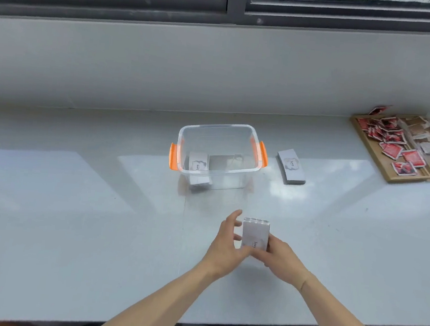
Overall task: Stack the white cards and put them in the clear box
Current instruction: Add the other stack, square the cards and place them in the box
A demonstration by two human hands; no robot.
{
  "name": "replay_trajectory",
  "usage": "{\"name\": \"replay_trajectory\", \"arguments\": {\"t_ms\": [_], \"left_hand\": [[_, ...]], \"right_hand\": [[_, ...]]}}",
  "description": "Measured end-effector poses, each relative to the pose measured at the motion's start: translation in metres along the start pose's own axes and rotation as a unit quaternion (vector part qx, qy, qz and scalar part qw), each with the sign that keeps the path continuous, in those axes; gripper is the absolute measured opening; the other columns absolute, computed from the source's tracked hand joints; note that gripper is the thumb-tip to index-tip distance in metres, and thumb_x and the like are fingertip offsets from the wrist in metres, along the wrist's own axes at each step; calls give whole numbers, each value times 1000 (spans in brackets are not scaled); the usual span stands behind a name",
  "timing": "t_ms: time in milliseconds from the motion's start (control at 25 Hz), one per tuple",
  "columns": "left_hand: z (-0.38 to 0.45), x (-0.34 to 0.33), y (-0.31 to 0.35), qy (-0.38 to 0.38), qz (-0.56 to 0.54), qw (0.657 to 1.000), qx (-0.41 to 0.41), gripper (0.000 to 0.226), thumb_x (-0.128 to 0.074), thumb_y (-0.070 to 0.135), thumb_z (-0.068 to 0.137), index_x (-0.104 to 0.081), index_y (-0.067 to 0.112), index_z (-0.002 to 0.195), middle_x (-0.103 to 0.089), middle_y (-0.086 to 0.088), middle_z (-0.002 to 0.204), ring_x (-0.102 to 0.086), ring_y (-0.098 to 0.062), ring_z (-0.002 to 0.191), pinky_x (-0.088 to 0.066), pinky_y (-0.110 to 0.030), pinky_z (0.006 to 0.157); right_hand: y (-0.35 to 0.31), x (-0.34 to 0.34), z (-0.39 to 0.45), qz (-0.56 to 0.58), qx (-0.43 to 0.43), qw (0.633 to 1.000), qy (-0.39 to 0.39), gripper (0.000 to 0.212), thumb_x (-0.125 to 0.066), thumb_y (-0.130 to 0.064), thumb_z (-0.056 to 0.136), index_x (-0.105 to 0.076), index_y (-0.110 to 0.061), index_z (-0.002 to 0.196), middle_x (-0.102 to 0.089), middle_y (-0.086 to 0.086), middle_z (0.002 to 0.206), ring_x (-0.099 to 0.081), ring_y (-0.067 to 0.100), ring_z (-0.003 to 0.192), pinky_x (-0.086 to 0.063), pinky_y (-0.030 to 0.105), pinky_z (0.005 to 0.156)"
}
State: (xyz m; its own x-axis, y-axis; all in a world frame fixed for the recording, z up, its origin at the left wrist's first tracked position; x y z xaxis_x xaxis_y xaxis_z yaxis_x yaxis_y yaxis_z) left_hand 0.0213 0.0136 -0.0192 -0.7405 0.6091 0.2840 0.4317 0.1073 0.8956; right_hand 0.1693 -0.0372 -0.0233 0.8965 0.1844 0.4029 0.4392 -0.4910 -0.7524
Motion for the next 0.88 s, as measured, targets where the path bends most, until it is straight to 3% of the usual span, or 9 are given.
{"name": "replay_trajectory", "arguments": {"t_ms": [160, 280, 400, 480, 600, 720, 880], "left_hand": [[4, -7, -8, -38, -61, 995, 74, 32, -61, 23, 80, -52, 25, 111, -63, 0, 104, -62, -14, 82, -54, -36, 80], [9, -21, 1, -32, -75, 993, 81, 21, -60, 21, 80, -57, 21, 101, -64, 0, 98, -62, -15, 80, -54, -31, 73], [23, -39, 13, -6, -70, 992, 101, 16, -59, 17, 86, -56, 20, 102, -64, -1, 98, -61, -15, 80, -52, -27, 69], [36, -52, 21, 20, -79, 989, 121, 14, -58, 16, 88, -56, 21, 100, -66, -5, 100, -62, -15, 81, -51, -26, 68], [57, -67, 34, 47, -99, 984, 142, 13, -57, 15, 90, -57, 24, 99, -67, -11, 105, -65, -18, 83, -55, -29, 70], [85, -80, 53, 74, -117, 978, 156, 14, -57, 15, 90, -58, 23, 101, -67, -9, 103, -68, -21, 86, -57, -42, 83], [127, -84, 79, 100, -139, 972, 161, 22, -61, 11, 87, -59, 23, 105, -64, -4, 99, -70, -24, 88, -58, -46, 86]], "right_hand": [[11, 7, -10, 23, -41, 996, -75, 14, -64, -49, 80, -62, -58, 90, -70, -32, 92, -63, -9, 85, -55, 17, 61], [24, 19, -12, 57, -50, 994, -75, 14, -67, -47, 78, -64, -53, 90, -72, -24, 91, -66, -3, 83, -58, 20, 62], [37, 48, -11, 119, -41, 992, -6, 28, -73, -43, 73, -62, -38, 98, -73, -8, 93, -70, 6, 75, -55, 22, 59], [45, 70, -11, 160, -34, 986, 36, 25, -71, -35, 78, -61, -35, 101, -71, -2, 94, -71, 13, 72, -56, 26, 60], [51, 100, -3, 181, -23, 980, 74, 23, -66, -22, 85, -62, -36, 102, -70, -1, 95, -71, 19, 73, -56, 29, 61], [52, 133, 14, 185, -17, 978, 93, 22, -67, -21, 84, -65, -37, 99, -70, -4, 93, -71, 17, 71, -53, 26, 55], [46, 174, 48, 181, -15, 977, 115, 20, -69, -21, 82, -67, -33, 98, -69, -4, 94, -71, 19, 69, -56, 31, 57]]}}
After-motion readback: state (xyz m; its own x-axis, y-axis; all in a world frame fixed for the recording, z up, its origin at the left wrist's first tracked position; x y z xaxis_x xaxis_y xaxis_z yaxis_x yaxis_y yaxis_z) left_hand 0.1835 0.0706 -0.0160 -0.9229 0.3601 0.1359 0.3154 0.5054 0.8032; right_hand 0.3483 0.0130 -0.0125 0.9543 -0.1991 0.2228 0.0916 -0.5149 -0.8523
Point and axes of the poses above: each hand's wrist, its own z-axis towards the middle knuckle, its own x-axis out of the back of the hand, y = z × x, the point moved 4 cm from there along z, towards the middle knuckle
